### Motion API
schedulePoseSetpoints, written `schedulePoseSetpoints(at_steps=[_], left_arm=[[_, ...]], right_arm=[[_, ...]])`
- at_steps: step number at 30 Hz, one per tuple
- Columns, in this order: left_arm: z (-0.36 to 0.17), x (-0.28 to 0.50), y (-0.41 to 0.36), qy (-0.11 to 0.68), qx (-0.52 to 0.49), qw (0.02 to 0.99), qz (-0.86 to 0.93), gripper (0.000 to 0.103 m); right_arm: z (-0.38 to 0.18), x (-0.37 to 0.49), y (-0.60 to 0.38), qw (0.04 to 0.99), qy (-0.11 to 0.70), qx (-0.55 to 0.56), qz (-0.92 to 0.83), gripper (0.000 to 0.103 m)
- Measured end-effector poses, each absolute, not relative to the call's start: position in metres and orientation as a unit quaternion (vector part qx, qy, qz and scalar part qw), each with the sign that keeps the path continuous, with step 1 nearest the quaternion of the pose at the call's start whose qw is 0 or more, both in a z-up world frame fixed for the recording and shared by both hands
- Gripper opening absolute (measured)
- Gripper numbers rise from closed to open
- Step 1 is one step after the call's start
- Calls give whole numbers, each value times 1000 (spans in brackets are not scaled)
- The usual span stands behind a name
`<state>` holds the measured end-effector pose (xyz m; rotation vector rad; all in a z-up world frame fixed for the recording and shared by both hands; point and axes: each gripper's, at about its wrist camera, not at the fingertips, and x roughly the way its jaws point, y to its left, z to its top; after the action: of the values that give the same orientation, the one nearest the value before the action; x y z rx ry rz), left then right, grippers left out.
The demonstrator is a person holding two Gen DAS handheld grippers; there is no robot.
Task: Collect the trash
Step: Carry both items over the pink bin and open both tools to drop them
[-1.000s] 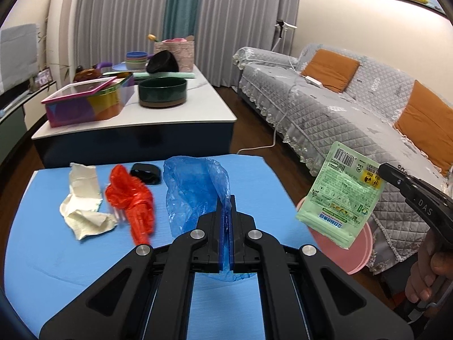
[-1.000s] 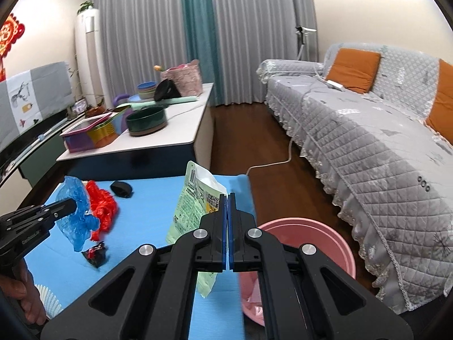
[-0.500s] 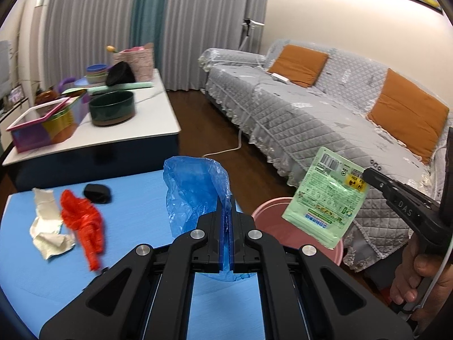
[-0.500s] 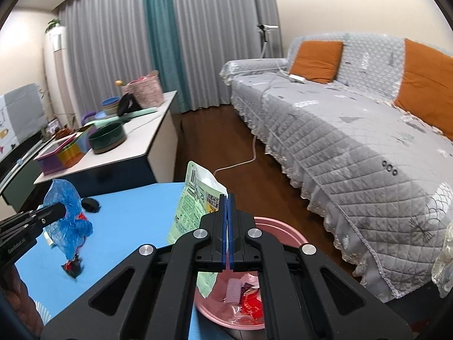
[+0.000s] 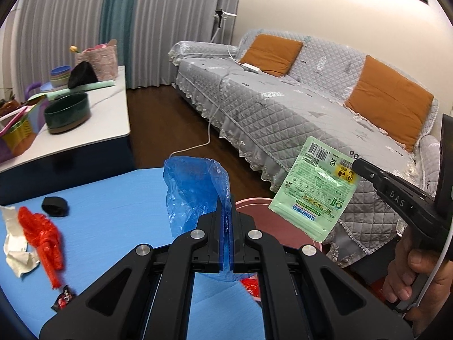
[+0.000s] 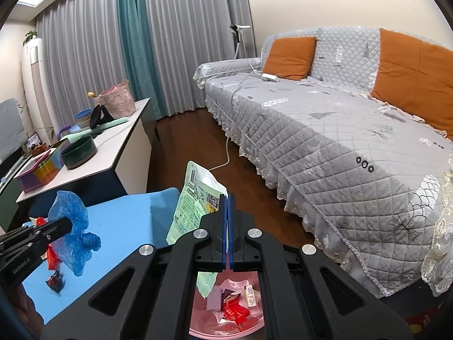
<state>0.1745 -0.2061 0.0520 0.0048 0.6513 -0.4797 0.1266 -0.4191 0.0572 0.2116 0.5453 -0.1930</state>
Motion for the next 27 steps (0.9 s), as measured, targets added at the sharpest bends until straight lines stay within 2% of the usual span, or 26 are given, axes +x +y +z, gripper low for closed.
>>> schedulePoseSetpoints(at_steps=[27], left_arm=[[27, 201, -257, 342, 19, 897, -278, 2]], right_arm=[[51, 129, -441, 946, 277, 116, -119, 1]])
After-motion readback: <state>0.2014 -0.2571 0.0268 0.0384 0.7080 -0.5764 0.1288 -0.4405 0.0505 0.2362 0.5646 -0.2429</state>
